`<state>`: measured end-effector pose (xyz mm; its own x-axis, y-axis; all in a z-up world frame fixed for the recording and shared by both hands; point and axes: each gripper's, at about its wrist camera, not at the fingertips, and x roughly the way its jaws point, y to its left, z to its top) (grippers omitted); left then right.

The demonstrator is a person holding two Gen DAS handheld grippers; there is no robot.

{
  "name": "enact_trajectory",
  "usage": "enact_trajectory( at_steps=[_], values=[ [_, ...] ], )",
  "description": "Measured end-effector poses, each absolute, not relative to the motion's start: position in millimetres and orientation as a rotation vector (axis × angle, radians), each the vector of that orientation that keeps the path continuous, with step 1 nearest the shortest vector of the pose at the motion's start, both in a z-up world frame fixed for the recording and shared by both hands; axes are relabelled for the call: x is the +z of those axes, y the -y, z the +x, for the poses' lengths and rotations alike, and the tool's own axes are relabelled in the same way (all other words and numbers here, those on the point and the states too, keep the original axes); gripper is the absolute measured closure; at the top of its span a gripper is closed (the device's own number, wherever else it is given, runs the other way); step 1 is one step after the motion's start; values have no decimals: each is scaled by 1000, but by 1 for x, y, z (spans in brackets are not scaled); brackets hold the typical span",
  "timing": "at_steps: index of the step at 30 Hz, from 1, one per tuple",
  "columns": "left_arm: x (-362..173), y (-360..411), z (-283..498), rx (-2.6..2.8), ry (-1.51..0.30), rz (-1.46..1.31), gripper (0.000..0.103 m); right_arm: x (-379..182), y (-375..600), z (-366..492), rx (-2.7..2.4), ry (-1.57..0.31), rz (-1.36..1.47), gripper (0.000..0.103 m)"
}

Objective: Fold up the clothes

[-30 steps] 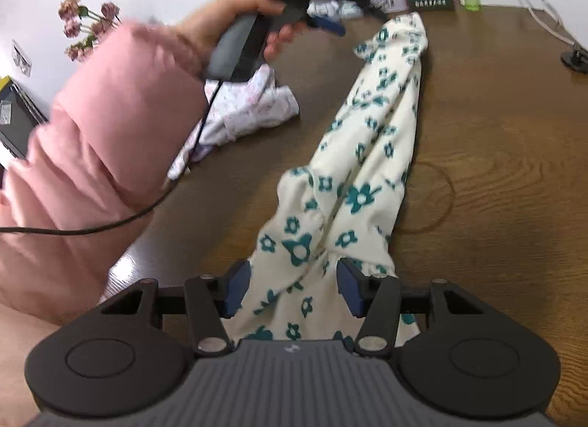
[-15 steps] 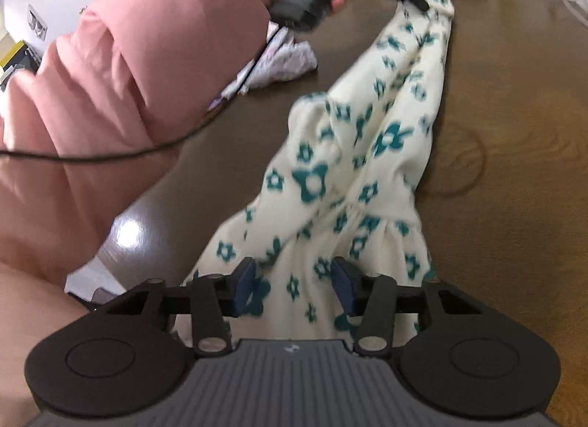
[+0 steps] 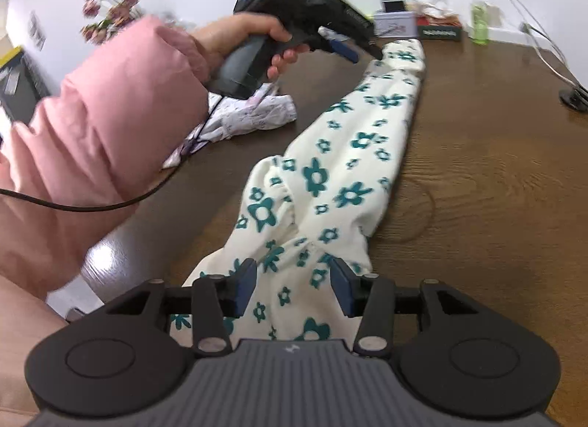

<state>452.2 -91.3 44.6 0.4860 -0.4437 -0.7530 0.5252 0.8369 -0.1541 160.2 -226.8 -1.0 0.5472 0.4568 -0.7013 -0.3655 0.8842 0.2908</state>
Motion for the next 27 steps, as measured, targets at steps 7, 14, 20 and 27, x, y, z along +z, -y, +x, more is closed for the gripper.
enact_trajectory(
  at_steps=[7,14,20,27],
  values=[
    [41,64,383,-664,-953,151,51,-23,176,173,575,-894,-27,58],
    [26,11,316,-782,-1030,40,51,0,195,145,617,-820,65,55],
    [8,9,277,-809,-1079,-17,52,5,227,113,461,-816,34,52],
    [6,9,261,-785,-1059,-49,98,-14,237,102,319,-854,-47,51]
  ],
)
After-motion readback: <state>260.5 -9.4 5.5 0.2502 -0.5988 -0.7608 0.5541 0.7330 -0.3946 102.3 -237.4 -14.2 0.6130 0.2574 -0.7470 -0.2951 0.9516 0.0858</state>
